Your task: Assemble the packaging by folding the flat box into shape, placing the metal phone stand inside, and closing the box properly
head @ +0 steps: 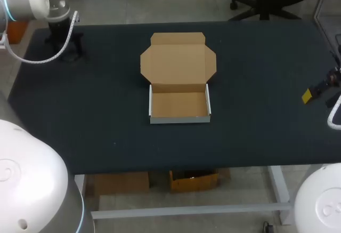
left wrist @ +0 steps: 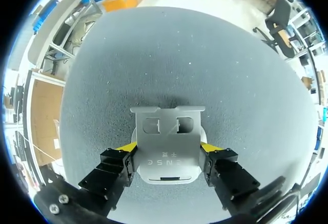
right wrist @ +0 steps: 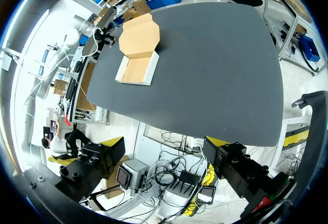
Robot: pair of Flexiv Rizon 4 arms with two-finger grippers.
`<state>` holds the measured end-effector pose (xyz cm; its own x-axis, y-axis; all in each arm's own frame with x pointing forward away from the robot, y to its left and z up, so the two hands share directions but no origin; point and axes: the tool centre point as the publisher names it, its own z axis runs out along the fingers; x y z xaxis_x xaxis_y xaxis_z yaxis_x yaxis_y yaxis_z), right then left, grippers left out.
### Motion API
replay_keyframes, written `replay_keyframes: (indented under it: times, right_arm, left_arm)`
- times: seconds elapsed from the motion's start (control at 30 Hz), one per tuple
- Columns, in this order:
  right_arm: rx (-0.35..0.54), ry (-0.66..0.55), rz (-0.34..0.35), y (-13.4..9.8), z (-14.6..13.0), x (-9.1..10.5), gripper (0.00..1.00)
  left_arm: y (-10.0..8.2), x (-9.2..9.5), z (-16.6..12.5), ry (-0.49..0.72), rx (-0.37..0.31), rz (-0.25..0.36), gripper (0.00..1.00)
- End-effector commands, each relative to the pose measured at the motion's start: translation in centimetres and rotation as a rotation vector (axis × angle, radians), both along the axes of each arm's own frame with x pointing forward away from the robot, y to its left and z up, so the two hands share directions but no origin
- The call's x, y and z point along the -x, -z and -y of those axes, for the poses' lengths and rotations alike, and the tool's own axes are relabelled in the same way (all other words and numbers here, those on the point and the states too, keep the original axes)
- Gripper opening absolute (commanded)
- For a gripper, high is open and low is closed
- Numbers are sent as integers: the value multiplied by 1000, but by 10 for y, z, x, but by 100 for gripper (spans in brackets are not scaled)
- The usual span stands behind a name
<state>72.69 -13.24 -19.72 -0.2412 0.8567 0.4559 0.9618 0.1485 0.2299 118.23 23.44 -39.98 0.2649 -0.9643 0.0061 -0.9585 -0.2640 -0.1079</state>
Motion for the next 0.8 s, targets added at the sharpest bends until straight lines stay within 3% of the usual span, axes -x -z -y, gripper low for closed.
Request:
replay_keyframes:
  times: [0.03,0.5,0.8]
  right_arm:
    - [0,-2,-3,-2,0,1,100]
    - [0,-2,-3,-2,0,1,100]
    - [0,-2,-3,-2,0,1,100]
  left_arm:
    - [-4,3,-1,5,0,17,0]
    - [-30,17,6,28,-23,41,0]
    - [-54,37,14,88,-43,35,0]
